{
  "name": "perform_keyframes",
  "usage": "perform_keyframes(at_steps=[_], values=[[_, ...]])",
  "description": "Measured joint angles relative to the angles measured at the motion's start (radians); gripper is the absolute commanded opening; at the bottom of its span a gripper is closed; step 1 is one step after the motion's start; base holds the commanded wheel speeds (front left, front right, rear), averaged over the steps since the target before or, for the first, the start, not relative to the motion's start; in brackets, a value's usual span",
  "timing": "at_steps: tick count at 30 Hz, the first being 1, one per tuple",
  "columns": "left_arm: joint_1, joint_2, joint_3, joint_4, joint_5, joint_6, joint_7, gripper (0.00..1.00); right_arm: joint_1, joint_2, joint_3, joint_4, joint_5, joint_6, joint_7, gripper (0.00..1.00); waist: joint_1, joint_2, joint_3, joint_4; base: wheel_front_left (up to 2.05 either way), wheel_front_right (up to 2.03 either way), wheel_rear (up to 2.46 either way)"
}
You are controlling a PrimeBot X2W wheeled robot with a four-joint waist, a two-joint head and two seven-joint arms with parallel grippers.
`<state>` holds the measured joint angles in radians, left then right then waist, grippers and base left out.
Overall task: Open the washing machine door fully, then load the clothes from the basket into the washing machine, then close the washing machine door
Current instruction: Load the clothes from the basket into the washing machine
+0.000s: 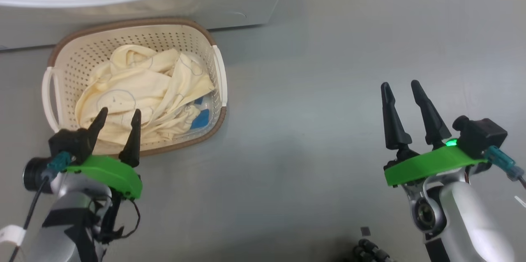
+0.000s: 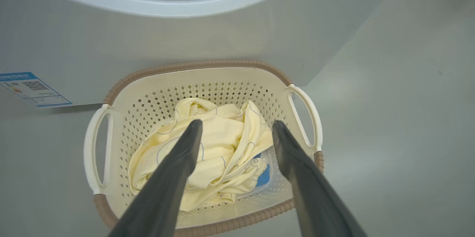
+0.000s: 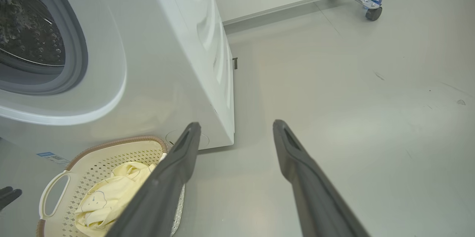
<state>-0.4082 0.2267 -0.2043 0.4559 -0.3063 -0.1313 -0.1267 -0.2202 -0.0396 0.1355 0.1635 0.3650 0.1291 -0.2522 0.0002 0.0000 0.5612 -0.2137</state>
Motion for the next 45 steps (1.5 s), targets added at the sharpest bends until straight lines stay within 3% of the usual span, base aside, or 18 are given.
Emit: perform_keyframes(at_steps=[13, 32, 45], values=[[-0.187, 0.09, -0.038, 0.133, -0.003, 0.004, 0.155, 1.0, -0.078, 0.0, 0.065, -0.008, 0.05, 0.0, 0.0, 1.0, 0.0, 0.0, 0.158, -0.083, 0.0, 0.0, 0.0], [-0.334, 0.194, -0.101, 0.235, 0.079, 0.026, 0.298, 1.0, -0.116, 0.0, 0.152, -0.024, 0.111, 0.0, 0.0, 1.0, -0.0001, 0.0, 0.284, -0.179, 0.0, 0.0, 0.0], [-0.364, 0.214, -0.136, 0.249, 0.055, 0.009, 0.338, 1.0, -0.118, 0.0, 0.166, -0.026, 0.119, 0.0, 0.0, 1.0, -0.0001, 0.0, 0.321, -0.209, 0.0, 0.0, 0.0]])
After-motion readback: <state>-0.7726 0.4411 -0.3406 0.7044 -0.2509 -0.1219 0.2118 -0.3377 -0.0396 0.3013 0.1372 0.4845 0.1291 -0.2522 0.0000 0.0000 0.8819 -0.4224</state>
